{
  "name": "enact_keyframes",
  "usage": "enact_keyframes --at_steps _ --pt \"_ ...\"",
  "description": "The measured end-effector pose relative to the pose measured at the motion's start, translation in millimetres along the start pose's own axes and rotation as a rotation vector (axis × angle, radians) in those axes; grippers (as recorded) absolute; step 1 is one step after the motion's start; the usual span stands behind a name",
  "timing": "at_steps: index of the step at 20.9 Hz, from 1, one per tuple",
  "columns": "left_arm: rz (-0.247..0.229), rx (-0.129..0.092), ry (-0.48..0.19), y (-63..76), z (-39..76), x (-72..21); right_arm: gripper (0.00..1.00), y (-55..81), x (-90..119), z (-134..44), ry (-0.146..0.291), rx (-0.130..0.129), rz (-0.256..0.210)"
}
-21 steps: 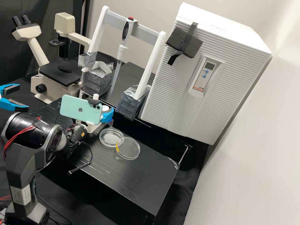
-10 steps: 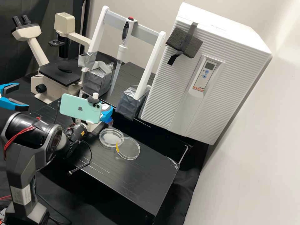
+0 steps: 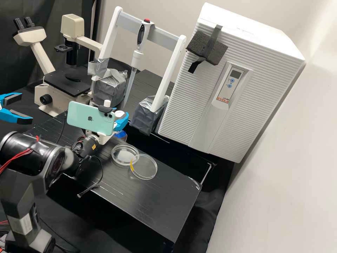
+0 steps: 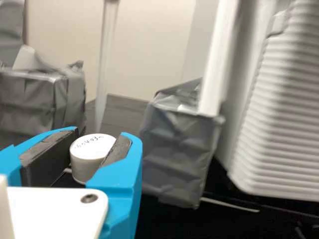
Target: Open the bottle
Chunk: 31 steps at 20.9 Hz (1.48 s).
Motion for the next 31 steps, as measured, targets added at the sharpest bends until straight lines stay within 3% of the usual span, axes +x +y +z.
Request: enact_keyframes --at_steps 3,7,12,14,19,25,31 --pt "0.0 0.0 0.0 0.0 0.0 0.0 0.0 8.2 -11.1 -2.0 0.011 0.034 0.024" --pt "-0.006 -0.004 0.0 -0.9 -0.9 1.5 0.0 11.1 -29.7 -3.8 0.038 0.037 0.022" --pt "-0.003 -0.004 0.001 -0.3 -1.3 2.4 0.0 9.2 -55.7 -3.3 0.059 0.067 0.007" --pt "-0.003 -0.004 0.001 -0.3 -1.3 2.4 0.0 4.2 -64.3 -2.8 0.063 0.078 -0.02" --pt "0.001 -0.002 0.001 0.6 -1.7 3.1 0.0 -12.7 -76.3 -2.0 0.072 0.076 -0.1" --pt "0.007 -0.004 0.019 1.8 -5.0 2.0 0.0 -30.8 -86.4 4.5 0.046 0.072 -0.187" --pt "0.018 0.002 0.024 4.1 -5.4 0.8 0.0 -34.5 -89.7 7.4 0.031 0.072 -0.205"
